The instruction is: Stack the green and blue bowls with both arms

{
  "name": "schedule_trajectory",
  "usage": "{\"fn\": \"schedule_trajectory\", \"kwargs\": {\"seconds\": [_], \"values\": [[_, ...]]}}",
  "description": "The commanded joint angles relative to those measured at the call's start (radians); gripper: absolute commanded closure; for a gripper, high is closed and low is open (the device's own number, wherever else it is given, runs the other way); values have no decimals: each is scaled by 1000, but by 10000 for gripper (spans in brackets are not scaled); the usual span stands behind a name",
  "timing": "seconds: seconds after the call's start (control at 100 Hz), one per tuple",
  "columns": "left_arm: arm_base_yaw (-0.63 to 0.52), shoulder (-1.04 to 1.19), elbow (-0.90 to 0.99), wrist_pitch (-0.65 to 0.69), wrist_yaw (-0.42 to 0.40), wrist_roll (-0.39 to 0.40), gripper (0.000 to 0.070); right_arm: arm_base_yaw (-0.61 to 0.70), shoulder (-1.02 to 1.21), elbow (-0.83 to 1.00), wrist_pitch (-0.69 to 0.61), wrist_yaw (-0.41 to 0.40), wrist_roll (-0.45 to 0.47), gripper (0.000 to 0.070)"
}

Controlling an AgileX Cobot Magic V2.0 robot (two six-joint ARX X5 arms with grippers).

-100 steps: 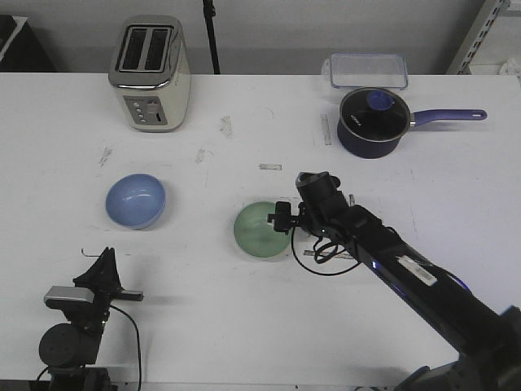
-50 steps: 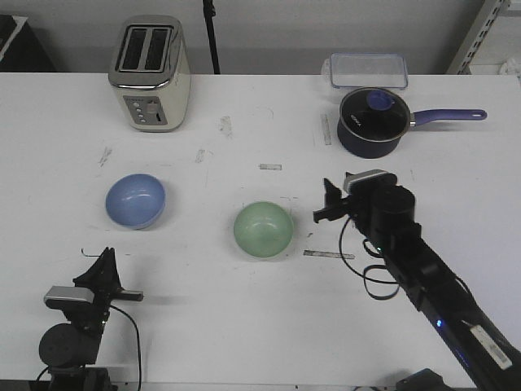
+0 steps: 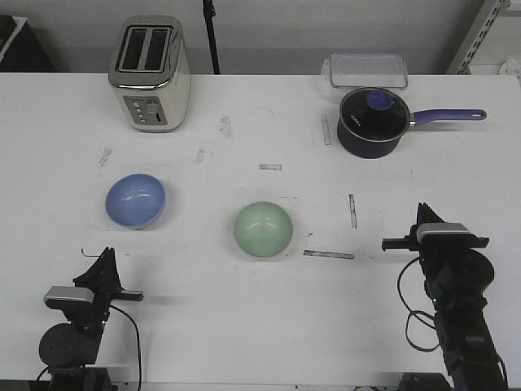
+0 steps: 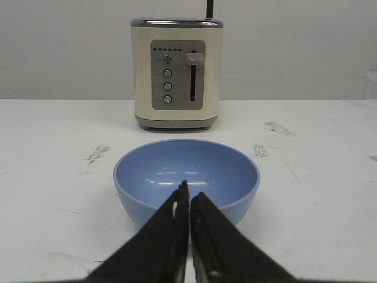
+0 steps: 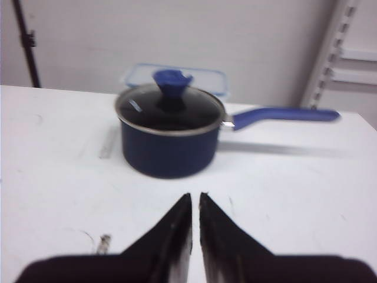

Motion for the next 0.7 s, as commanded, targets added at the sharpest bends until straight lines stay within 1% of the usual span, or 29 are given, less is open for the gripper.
{"fn": "schedule_trajectory", "kwargs": {"seconds": [0.0,0.07,0.23,0.37,0.69], "values": [[0,-2,-22,12,0,4,699,-11,-42,-35,18,-2,59,686],[0,-2,-22,12,0,4,699,-15,-95,-72,17,-2,84,686],[0,-2,-22,12,0,4,699,-13,-221,-132,14,-3,83,686],[0,-2,-22,12,0,4,699,-13,-307,-133,-13,-2,83,686],[0,-2,-22,12,0,4,699,-13,-427,-133,-12,-2,83,686]]}}
